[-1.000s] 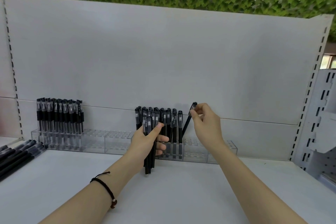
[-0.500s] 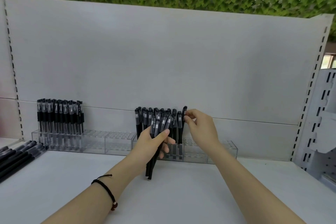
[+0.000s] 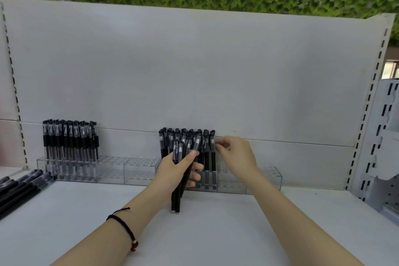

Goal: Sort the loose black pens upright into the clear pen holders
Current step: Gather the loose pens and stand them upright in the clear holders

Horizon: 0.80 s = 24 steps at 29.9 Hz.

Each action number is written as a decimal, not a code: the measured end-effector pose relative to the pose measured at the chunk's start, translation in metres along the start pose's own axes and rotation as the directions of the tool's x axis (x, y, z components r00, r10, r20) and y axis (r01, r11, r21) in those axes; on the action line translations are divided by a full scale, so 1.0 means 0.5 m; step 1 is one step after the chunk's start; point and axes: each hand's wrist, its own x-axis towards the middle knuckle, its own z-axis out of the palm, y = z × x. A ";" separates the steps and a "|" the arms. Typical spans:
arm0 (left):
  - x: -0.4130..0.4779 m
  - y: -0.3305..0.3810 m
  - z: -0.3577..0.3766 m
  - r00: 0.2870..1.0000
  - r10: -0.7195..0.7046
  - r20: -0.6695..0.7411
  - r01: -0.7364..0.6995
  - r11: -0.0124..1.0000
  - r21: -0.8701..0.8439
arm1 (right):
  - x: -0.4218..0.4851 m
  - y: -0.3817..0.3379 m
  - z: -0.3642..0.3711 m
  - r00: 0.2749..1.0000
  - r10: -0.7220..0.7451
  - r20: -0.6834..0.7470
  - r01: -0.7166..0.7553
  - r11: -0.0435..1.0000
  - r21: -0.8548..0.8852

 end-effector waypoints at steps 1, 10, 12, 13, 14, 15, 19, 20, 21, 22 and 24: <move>0.001 0.000 -0.001 1.000 -0.002 0.003 0.002 1.000 -0.001 | -0.001 0.003 0.000 1.000 0.010 0.013 -0.010 1.000 -0.017; 0.001 -0.003 0.000 0.996 0.023 0.087 -0.028 0.998 0.056 | -0.018 -0.027 -0.035 0.986 0.021 -0.167 0.046 0.922 0.386; -0.003 -0.002 0.004 0.991 0.042 0.127 -0.048 0.998 0.051 | -0.028 -0.044 -0.045 0.999 -0.049 -0.025 0.054 0.896 0.441; -0.005 -0.001 0.006 0.988 0.052 0.148 -0.058 0.998 0.037 | -0.031 -0.050 -0.048 0.994 -0.085 0.062 0.048 0.891 0.451; -0.007 -0.001 0.008 0.984 0.059 0.165 -0.063 0.998 0.017 | -0.034 -0.055 -0.049 0.984 -0.113 0.135 0.042 0.894 0.447; -0.008 0.000 0.008 0.982 0.064 0.178 -0.064 0.998 -0.004 | -0.037 -0.058 -0.049 0.974 -0.132 0.184 0.038 0.896 0.442; -0.008 0.000 0.009 0.989 0.052 0.137 -0.048 0.998 -0.034 | -0.038 -0.063 -0.050 0.968 -0.070 0.243 -0.077 0.833 0.547; -0.008 0.000 0.009 0.991 0.041 0.125 -0.038 0.999 -0.030 | -0.034 -0.064 -0.053 0.973 -0.011 0.231 -0.133 0.789 0.600; -0.008 -0.001 0.010 0.993 0.026 0.116 -0.024 0.999 -0.025 | -0.029 -0.065 -0.056 0.979 0.059 0.195 -0.175 0.734 0.657; -0.009 -0.001 0.011 0.995 0.009 0.103 -0.007 1.000 -0.023 | -0.024 -0.065 -0.061 0.983 0.126 0.133 -0.183 0.679 0.711; -0.010 -0.001 0.010 0.998 -0.010 0.056 0.010 1.000 -0.001 | -0.011 -0.056 -0.070 0.976 0.211 -0.043 -0.108 0.649 0.753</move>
